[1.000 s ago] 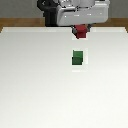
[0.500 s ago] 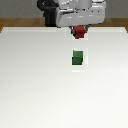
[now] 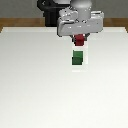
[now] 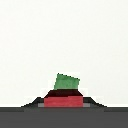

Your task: Place the red cube on top of the green cube.

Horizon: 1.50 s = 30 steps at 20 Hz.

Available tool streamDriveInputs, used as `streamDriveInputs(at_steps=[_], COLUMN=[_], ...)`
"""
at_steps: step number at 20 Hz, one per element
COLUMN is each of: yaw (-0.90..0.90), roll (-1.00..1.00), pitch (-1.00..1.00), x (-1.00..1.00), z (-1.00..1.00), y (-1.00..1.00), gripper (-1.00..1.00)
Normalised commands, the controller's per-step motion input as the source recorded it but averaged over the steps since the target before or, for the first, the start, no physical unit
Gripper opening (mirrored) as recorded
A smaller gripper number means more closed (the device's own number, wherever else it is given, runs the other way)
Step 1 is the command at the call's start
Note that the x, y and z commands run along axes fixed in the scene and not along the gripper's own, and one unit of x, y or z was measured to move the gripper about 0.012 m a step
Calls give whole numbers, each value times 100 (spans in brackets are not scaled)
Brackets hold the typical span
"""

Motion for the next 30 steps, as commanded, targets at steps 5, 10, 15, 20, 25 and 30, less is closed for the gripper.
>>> streamDriveInputs(at_steps=[5,10,15,20,25,30], yaw=[0,0,0,0,0,0], roll=[0,0,0,0,0,0], pitch=[0,0,0,0,0,0], x=[20,0,0,0,0,0], z=[-40,-20,-40,0,0,0], y=[0,-20,0,0,0,0], gripper=[-100,-100,100,100,100,100])
